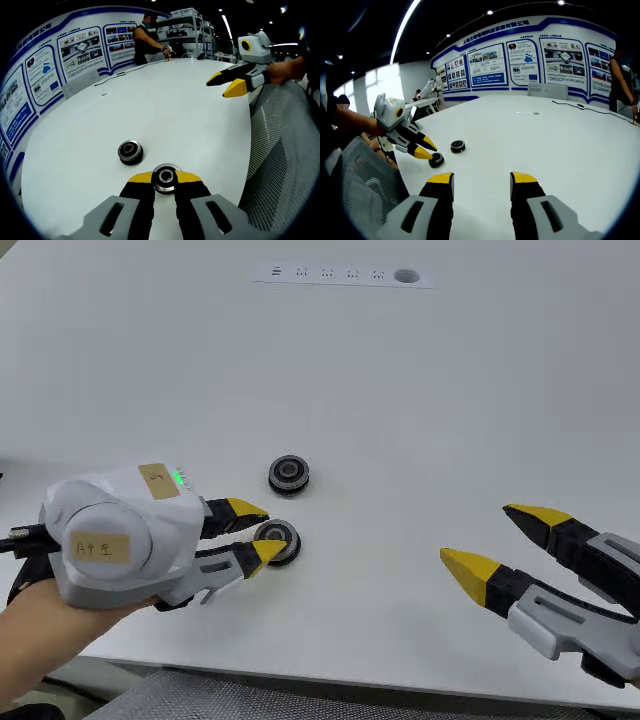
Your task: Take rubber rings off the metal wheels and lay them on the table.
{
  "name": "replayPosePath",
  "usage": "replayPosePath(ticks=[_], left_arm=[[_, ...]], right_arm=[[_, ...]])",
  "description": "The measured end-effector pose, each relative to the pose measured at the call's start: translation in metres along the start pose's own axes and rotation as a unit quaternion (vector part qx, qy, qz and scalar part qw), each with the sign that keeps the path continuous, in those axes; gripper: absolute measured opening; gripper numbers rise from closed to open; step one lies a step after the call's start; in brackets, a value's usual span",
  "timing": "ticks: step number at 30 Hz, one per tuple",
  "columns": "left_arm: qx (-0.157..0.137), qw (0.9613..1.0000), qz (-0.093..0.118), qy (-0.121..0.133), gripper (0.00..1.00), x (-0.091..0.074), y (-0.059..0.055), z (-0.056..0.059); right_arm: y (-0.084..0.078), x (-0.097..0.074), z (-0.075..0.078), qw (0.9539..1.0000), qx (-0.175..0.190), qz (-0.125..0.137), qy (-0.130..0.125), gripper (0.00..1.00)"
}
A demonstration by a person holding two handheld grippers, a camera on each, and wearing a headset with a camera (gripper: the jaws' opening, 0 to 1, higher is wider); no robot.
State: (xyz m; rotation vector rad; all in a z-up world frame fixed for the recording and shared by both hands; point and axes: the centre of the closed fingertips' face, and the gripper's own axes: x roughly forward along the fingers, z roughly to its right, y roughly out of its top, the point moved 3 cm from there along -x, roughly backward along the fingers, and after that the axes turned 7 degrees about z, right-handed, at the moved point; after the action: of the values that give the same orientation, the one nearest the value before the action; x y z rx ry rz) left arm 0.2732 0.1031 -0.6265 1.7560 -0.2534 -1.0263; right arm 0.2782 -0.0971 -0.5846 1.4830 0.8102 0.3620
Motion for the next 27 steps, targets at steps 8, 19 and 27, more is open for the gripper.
replayPosePath(ticks=[8,19,27], left_arm=[[-0.004,1.0,-0.005,-0.006,0.17,0.0017,-0.0018,0.002],[-0.006,0.9999,-0.008,-0.012,0.15,0.004,-0.0041,0.0012],[0.004,0.9999,-0.005,-0.014,0.15,0.0041,-0.0043,0.0017]], right_arm=[[-0.0005,0.0005,-0.0002,1.0,0.001,-0.001,0.0,0.46],[-0.0029,0.0014,0.001,1.0,0.002,-0.005,-0.001,0.46],[-0.0035,0.0052,-0.0016,0.9996,0.024,-0.009,0.008,0.45]])
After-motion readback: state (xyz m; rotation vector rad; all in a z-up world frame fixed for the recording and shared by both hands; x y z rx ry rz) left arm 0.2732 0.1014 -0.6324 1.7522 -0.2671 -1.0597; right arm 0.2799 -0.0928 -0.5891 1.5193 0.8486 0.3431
